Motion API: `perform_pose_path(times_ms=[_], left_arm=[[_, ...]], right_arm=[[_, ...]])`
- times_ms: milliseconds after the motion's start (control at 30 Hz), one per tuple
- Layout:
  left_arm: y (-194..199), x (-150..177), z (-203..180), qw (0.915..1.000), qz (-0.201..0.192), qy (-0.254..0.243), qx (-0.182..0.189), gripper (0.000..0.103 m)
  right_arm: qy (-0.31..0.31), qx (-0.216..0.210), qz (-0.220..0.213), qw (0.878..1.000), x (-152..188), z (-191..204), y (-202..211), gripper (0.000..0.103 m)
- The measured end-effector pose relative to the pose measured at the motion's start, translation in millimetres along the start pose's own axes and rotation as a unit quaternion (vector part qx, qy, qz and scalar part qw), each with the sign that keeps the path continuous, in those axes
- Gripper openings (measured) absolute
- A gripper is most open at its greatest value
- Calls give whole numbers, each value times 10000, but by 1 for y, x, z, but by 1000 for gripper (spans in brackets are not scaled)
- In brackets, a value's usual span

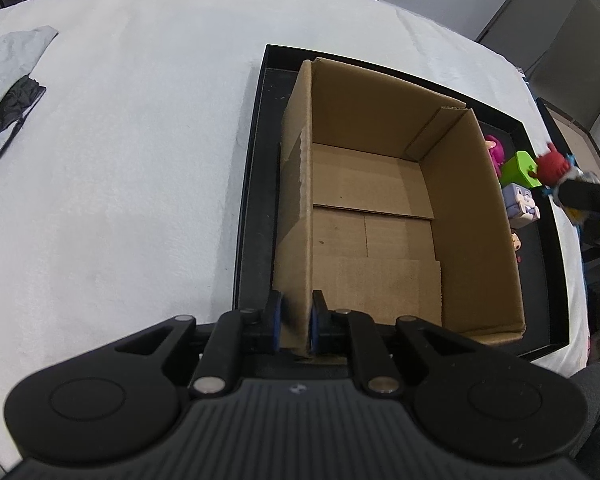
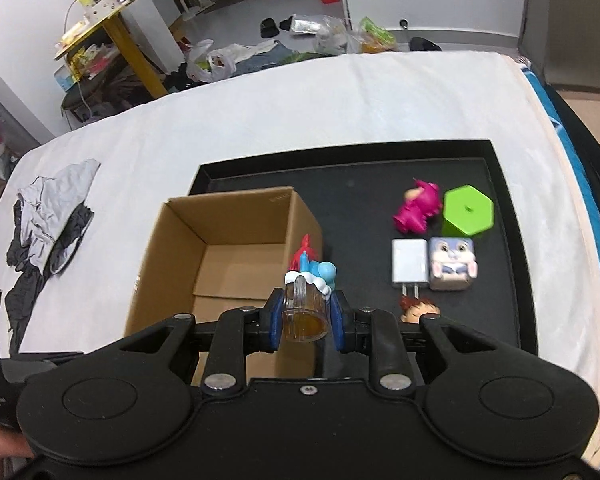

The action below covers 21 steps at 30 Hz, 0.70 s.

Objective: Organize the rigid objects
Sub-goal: 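Carry the figure into the cardboard box and open the right gripper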

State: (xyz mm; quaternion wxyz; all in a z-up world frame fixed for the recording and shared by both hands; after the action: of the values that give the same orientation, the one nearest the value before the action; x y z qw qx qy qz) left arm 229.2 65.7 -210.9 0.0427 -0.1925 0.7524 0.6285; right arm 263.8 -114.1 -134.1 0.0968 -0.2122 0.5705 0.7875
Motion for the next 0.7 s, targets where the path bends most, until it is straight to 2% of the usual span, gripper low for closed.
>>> perform_pose_path(times_ms=[300,700], left_arm=[[0,0,2,10000,13,6,79,12],[-3,0,3,9999,46,-2,137,12]], right_arm=[[147,-132,0,9998,-14,32,-15,24],[252,-271,258,9990,-17,68,-55,24]])
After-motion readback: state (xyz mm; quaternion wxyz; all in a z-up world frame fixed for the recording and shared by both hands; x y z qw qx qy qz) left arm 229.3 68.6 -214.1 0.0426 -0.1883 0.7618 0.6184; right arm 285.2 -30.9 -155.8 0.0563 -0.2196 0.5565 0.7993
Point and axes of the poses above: each gripper's, at about its wrist camera, not at the fingertips, and y roughly against the way its jaws point, z to its left, x to its underside, the point moved 8 cm from there along -y, roughly the way its jaws point, and after that the axes turned 1 degree about x, right-handed, at the moved point
